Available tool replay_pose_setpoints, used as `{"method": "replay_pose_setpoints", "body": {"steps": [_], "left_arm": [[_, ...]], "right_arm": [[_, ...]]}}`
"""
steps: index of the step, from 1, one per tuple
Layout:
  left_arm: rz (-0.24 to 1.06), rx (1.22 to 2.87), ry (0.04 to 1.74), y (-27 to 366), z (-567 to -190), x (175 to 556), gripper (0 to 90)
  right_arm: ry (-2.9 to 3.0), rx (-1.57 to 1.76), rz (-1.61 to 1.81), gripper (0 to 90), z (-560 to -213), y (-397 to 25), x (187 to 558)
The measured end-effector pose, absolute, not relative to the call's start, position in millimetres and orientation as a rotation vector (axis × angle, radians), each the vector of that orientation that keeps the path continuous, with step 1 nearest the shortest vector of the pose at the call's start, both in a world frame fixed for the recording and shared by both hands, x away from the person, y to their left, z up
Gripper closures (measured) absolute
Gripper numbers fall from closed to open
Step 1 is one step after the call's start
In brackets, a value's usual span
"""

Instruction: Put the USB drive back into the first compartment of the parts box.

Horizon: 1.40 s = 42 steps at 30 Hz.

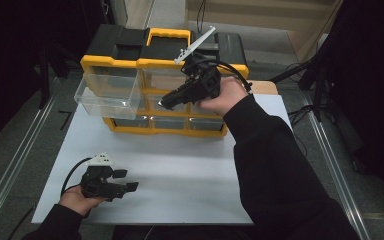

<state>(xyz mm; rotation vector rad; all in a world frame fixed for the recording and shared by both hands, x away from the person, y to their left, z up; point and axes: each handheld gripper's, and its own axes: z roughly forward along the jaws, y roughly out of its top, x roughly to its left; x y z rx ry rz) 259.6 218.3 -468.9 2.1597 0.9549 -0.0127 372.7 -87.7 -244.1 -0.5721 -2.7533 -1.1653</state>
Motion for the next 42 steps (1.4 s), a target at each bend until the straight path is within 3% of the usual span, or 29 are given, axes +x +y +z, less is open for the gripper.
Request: {"method": "replay_pose_setpoints", "body": {"steps": [27, 42], "left_arm": [[-0.018, 2.164, 0.953, 218, -469, 260, 31.2], [-0.023, 2.162, 0.948, 218, -468, 260, 31.2]], "right_arm": [[-2.751, -0.539, -1.214, 76.5, -200, -47, 391], [-2.732, -0.537, -1.219, 76.5, -194, -14, 399]]}}
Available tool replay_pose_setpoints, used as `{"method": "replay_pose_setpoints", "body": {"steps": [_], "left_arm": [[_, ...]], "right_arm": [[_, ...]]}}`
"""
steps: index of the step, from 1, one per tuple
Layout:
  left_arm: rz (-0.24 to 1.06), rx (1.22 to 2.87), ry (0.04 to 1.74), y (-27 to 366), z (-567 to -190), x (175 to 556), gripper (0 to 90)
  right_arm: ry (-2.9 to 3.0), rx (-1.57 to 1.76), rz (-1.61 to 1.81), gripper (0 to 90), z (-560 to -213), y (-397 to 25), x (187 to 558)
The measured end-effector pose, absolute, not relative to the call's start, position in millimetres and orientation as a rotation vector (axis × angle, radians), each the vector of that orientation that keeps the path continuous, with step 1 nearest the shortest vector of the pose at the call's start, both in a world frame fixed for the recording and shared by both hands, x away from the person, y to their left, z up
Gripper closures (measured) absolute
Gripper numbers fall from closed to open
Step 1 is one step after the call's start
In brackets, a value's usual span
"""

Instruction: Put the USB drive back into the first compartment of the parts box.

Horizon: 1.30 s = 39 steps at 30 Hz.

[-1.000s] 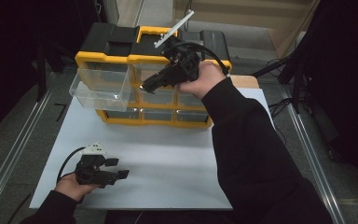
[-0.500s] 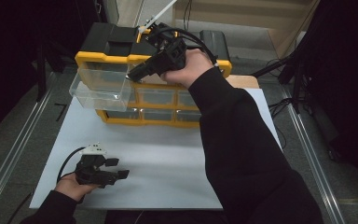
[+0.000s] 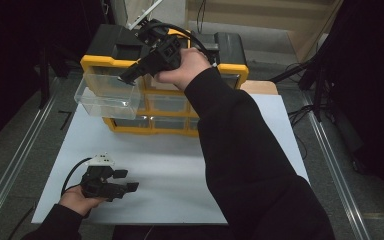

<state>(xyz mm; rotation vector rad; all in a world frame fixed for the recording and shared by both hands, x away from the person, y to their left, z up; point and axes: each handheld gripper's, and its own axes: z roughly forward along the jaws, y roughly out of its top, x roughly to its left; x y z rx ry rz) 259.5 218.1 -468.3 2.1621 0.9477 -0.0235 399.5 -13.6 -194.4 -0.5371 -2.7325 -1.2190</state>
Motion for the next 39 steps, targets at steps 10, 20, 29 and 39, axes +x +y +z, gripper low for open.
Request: {"method": "replay_pose_setpoints", "body": {"steps": [10, 20, 29, 39], "left_arm": [[-0.025, 2.161, 0.945, 218, -468, 259, 31.2], [-0.031, 2.164, 0.947, 218, -469, 262, 31.2], [-0.031, 2.165, 0.941, 218, -468, 261, 31.2], [-0.027, 2.160, 0.950, 218, -469, 261, 31.2]], "right_arm": [[-2.741, -0.560, -1.210, 76.5, -196, 9, 406], [-2.757, -0.575, -1.190, 76.3, -206, 25, 408], [-2.785, -0.639, -1.218, 53.0, -211, 26, 403], [-2.812, -0.690, -1.257, 37.9, -210, -6, 394]]}}
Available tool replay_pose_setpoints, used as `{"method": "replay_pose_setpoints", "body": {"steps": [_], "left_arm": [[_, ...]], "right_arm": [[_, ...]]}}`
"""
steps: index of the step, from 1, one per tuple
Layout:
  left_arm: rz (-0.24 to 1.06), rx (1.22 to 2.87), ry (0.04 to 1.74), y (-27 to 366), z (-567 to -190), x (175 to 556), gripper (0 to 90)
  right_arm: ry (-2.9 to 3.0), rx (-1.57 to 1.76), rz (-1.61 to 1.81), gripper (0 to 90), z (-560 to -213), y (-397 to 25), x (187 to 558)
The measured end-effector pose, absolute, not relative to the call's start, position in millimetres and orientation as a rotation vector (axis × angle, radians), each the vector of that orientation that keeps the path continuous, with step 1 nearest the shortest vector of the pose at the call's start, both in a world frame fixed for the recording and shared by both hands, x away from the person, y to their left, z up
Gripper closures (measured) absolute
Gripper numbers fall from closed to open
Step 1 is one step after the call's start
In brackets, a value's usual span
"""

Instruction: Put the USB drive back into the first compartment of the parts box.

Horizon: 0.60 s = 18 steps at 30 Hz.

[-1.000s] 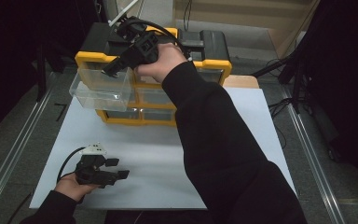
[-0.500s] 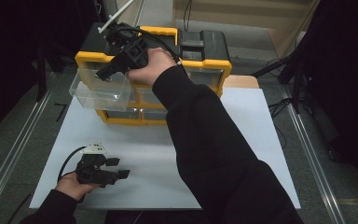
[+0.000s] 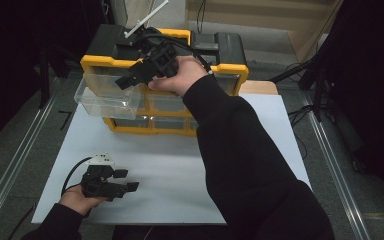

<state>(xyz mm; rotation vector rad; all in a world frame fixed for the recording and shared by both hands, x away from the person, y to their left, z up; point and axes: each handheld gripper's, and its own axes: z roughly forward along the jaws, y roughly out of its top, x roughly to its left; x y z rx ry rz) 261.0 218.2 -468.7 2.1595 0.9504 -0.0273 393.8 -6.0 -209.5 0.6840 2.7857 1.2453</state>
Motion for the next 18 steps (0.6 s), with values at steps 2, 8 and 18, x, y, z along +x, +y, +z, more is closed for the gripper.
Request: {"method": "replay_pose_setpoints", "body": {"steps": [2, 8, 18], "left_arm": [[-0.024, 2.163, 0.948, 218, -469, 261, 31.2], [-0.021, 2.164, 0.952, 219, -469, 261, 31.2], [-0.028, 2.162, 0.957, 218, -469, 263, 31.2]], "right_arm": [[2.779, 0.708, 1.248, 36.7, -208, -13, 392], [2.751, 0.746, 1.273, 34.0, -207, -38, 387], [2.749, 0.802, 1.299, 27.9, -224, -71, 377]]}}
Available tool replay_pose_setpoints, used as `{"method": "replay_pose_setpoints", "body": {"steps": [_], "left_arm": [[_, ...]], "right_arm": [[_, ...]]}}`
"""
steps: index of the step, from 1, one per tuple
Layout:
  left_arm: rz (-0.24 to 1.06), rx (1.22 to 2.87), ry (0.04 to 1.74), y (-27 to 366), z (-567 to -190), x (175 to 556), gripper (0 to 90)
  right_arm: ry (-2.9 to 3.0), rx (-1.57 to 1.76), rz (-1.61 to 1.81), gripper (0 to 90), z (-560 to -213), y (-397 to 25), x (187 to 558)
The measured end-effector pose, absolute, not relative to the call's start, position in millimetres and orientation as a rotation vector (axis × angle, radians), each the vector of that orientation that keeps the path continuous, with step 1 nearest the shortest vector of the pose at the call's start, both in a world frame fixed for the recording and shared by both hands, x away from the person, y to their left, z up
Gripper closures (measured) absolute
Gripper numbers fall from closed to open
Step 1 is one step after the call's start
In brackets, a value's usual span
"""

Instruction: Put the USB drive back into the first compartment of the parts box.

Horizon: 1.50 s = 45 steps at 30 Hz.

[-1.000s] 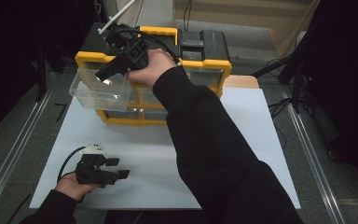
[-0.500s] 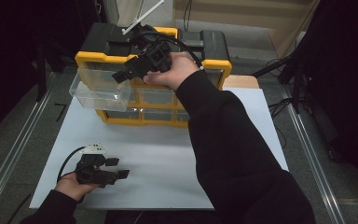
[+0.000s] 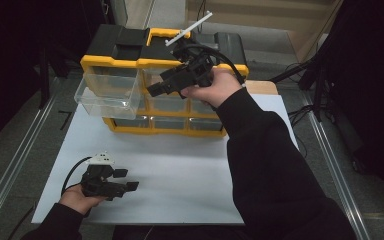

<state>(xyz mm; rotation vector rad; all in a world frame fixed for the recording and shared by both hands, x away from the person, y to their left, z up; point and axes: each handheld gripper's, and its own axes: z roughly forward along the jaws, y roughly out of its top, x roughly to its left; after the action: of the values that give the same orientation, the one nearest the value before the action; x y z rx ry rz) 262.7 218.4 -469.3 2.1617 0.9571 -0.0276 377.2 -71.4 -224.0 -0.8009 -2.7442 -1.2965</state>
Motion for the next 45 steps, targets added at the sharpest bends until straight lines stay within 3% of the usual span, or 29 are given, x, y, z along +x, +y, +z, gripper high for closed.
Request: {"method": "replay_pose_setpoints", "body": {"steps": [45], "left_arm": [[0.013, 2.137, 0.950, 218, -468, 263, 31.0]], "right_arm": [[-2.716, -0.881, -1.281, 28.1, -357, -134, 329]]}}
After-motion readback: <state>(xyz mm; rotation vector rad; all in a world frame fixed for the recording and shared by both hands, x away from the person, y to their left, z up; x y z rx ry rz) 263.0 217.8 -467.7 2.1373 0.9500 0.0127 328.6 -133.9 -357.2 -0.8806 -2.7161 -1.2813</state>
